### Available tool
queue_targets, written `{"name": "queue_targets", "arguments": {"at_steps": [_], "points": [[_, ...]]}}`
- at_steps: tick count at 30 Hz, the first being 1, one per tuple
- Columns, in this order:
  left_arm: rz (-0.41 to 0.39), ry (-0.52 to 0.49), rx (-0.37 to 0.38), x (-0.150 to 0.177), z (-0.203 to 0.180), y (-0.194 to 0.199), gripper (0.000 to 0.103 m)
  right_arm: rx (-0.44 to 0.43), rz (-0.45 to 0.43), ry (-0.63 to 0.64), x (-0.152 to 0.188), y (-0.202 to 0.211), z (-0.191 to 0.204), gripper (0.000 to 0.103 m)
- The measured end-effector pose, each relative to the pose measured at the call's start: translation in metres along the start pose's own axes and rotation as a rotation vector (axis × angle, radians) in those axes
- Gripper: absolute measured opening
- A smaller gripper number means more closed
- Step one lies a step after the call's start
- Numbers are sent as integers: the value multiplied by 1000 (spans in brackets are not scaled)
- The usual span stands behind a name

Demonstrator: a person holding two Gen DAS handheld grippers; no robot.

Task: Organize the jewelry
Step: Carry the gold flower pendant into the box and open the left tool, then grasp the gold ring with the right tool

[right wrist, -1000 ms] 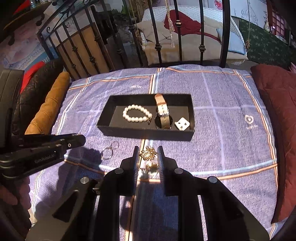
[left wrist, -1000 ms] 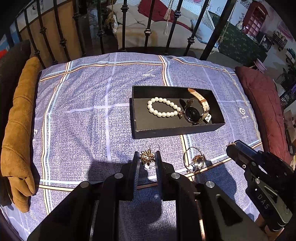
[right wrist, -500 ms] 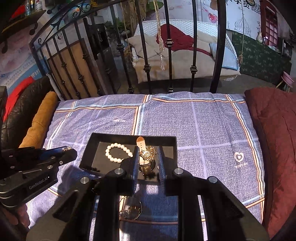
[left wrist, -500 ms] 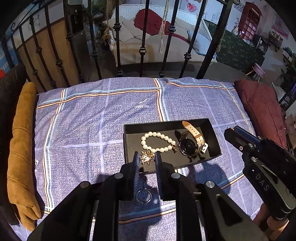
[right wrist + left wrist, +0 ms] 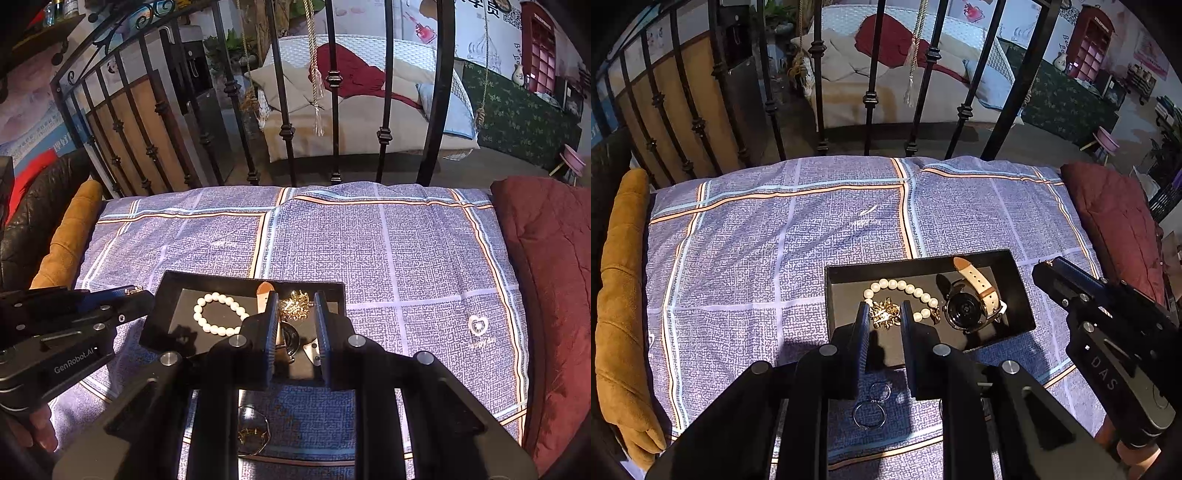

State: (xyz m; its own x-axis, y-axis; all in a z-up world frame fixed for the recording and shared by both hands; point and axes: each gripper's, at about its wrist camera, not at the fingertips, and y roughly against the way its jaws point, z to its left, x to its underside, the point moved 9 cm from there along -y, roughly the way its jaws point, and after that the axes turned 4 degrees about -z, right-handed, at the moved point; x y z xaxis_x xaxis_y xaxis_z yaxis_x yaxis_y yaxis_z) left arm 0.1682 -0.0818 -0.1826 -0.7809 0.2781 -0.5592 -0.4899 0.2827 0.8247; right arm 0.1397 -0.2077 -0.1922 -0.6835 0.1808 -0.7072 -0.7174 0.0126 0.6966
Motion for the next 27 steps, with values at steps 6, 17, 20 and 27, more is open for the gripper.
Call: {"name": "queue_targets", "arguments": {"at_steps": [6,17,20,27], "points": [[8,1,-2,-1,1,-4,16,7,12,-11,1,-6,-5,20],[-3,47,-18,-8,10,-5,63,23,21,-38,1,-10,-11,60],[-3,67,-31,-9,20,-2,63,29,9,-19,-2,-6,-10,60],[-15,123,-101,4,63,17,63,35,-9,-13,3,9,-13,60]]}}
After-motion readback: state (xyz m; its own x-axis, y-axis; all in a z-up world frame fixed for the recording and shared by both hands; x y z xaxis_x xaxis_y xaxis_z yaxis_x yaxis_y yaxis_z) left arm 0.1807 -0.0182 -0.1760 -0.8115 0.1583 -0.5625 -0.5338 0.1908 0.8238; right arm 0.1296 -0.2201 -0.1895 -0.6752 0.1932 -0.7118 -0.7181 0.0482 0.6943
